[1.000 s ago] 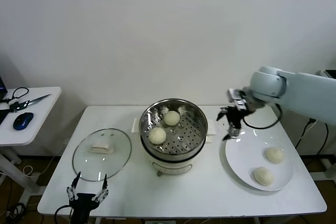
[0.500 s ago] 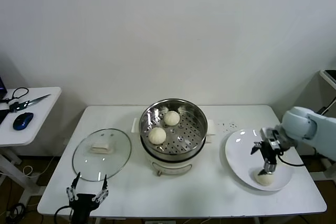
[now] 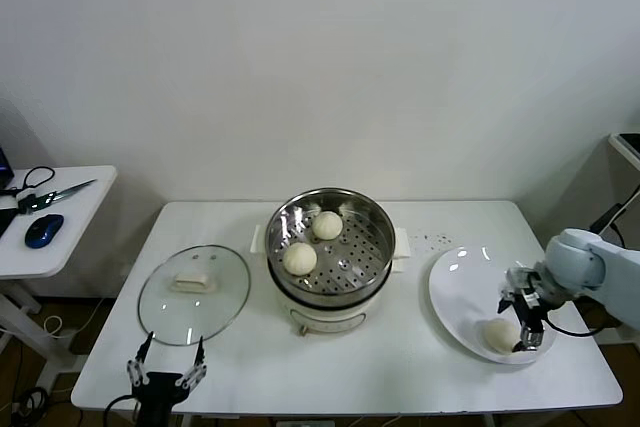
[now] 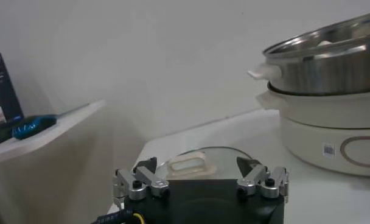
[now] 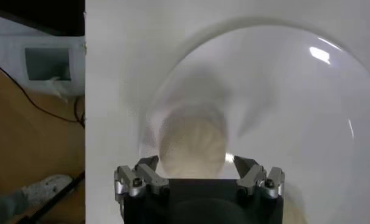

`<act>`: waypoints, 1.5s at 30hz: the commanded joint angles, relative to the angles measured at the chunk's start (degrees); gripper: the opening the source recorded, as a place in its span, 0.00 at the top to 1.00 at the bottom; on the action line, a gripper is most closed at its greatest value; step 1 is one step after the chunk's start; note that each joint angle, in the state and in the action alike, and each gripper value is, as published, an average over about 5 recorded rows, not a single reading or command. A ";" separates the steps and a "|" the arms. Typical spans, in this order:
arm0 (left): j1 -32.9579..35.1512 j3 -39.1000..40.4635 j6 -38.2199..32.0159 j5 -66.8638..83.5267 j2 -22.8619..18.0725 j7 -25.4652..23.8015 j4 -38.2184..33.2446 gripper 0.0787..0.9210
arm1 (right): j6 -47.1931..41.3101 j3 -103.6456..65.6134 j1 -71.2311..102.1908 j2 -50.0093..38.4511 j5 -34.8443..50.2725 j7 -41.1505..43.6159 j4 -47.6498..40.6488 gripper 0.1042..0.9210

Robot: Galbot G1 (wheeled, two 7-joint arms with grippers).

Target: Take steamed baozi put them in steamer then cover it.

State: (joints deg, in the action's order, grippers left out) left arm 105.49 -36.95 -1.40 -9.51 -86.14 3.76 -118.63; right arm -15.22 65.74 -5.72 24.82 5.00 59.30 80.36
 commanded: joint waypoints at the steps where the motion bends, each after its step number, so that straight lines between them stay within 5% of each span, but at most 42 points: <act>1: 0.05 -0.07 -0.05 -0.12 -0.11 0.04 0.12 0.12 | 0.25 -1.91 3.02 1.88 -1.76 0.35 -2.23 0.12; 18: -0.05 0.23 -0.04 -0.64 -0.11 0.09 0.40 0.12 | 2.97 -0.36 -2.63 3.17 -0.06 1.52 -3.94 0.30; 33: 0.19 0.94 0.27 -1.00 -0.55 0.09 -0.09 0.12 | 44.21 19.54 -45.00 22.14 -6.22 9.12 -4.41 0.31; 45: 0.86 1.03 0.14 -0.78 -0.69 0.06 -0.16 0.12 | 51.32 10.45 -41.11 35.55 -12.69 8.52 0.15 0.30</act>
State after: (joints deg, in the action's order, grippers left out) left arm 106.21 -36.05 -1.39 -10.22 -86.88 3.88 -118.53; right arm 26.03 78.52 -43.15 49.24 -2.62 67.00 78.51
